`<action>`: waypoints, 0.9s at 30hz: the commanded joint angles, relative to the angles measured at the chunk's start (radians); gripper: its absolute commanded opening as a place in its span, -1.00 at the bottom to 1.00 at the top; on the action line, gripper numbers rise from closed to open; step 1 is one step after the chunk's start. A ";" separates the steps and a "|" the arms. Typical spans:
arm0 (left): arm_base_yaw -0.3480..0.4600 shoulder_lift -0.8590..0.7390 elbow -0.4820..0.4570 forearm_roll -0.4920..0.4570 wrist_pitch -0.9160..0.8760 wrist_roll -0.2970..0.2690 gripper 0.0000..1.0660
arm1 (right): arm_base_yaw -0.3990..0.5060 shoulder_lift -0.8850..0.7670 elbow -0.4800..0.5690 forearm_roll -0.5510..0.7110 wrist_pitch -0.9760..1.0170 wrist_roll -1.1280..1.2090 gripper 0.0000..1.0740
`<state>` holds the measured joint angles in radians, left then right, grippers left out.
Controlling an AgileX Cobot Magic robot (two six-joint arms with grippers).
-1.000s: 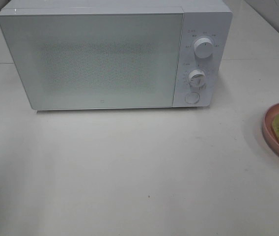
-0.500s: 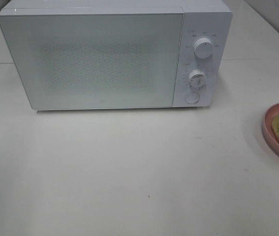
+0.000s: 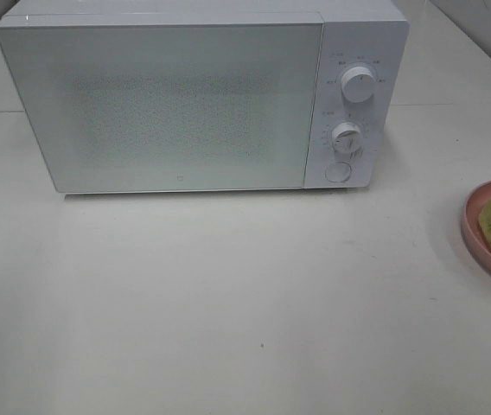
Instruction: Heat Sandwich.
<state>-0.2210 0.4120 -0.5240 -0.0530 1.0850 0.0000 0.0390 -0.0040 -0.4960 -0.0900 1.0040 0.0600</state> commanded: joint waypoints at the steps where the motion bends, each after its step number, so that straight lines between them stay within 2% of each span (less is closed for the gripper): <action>1: 0.064 -0.035 0.006 -0.010 -0.013 -0.010 0.88 | -0.003 -0.028 0.001 -0.004 -0.008 -0.006 0.35; 5: 0.123 -0.117 0.006 -0.010 -0.013 -0.010 0.88 | -0.003 -0.028 0.001 -0.004 -0.008 -0.006 0.35; 6: 0.159 -0.188 0.006 -0.010 -0.013 -0.010 0.88 | -0.003 -0.028 0.001 -0.004 -0.008 -0.006 0.35; 11: 0.226 -0.337 0.006 -0.010 -0.014 -0.010 0.88 | -0.003 -0.028 0.001 -0.004 -0.008 -0.006 0.35; 17: 0.231 -0.443 0.007 -0.010 -0.014 -0.010 0.88 | -0.003 -0.028 0.001 -0.004 -0.008 -0.006 0.35; 27: 0.231 -0.440 0.007 -0.011 -0.014 -0.010 0.88 | -0.003 -0.028 0.001 -0.004 -0.008 -0.006 0.35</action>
<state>0.0090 -0.0040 -0.5190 -0.0550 1.0810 0.0000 0.0390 -0.0040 -0.4960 -0.0900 1.0040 0.0600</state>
